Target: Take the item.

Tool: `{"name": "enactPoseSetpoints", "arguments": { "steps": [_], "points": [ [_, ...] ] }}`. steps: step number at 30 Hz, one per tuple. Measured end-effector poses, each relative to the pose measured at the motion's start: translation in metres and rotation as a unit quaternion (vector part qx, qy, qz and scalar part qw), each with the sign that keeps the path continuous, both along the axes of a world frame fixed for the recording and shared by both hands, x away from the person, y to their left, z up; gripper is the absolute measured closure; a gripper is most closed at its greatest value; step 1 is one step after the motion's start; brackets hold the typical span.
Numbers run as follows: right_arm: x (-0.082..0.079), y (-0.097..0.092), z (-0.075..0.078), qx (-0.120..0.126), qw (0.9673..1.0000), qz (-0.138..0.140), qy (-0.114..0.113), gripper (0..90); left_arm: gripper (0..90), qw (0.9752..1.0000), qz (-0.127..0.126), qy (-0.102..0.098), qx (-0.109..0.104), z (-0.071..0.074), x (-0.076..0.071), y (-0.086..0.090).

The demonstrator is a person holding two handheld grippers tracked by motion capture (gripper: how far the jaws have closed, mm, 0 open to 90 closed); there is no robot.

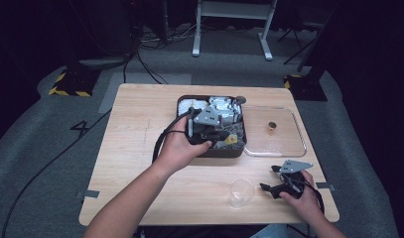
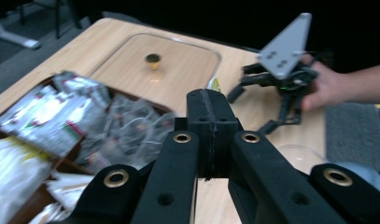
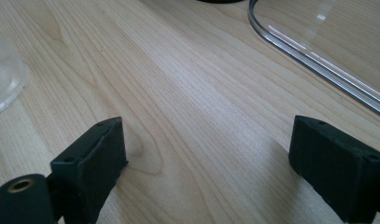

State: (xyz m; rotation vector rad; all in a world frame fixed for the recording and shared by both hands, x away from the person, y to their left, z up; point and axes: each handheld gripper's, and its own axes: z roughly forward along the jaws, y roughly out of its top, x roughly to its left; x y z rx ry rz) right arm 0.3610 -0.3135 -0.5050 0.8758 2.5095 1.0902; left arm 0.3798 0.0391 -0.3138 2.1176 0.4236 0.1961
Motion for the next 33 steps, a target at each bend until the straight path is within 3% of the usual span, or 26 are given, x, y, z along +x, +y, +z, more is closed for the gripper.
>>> {"name": "enactPoseSetpoints", "arguments": {
  "steps": [4,11,15,22,33],
  "points": [
    [0.0,0.0,0.0,0.0,1.0,0.0,0.0,11.3,90.0,0.9996,-0.026,0.001,-0.003,-0.003,-0.013,-0.008],
    [0.0,0.0,0.0,0.0,1.0,0.0,0.0,11.3,90.0,0.9976,-0.063,-0.002,-0.029,-0.012,-0.038,-0.016],
    [0.0,0.0,0.0,0.0,1.0,0.0,0.0,11.3,90.0,0.9967,-0.076,-0.001,-0.028,-0.021,-0.047,-0.02],
    [0.0,0.0,0.0,0.0,1.0,0.0,0.0,11.3,90.0,0.995,-0.084,0.01,-0.052,-0.036,-0.056,-0.022],
    [0.0,0.0,0.0,0.001,1.0,-0.001,0.0,11.3,90.0,0.9936,-0.102,0.022,-0.043,-0.059,-0.063,-0.037]
  ]
}}
